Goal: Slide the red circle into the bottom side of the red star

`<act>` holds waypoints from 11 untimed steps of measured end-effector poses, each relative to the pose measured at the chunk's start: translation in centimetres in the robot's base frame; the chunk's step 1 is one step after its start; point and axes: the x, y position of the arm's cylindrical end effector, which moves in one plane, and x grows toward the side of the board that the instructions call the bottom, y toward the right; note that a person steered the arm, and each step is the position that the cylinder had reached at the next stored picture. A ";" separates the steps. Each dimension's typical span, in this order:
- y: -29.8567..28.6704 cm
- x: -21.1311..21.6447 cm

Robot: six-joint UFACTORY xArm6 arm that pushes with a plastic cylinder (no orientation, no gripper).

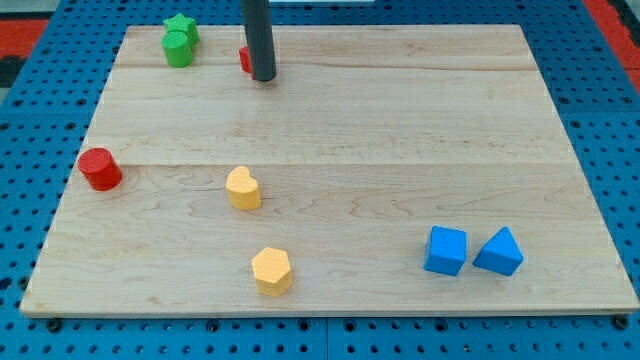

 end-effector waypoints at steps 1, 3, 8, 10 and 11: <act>2.4 -1.7; -2.0 -3.1; -14.1 21.6; -16.7 15.1; -15.4 10.6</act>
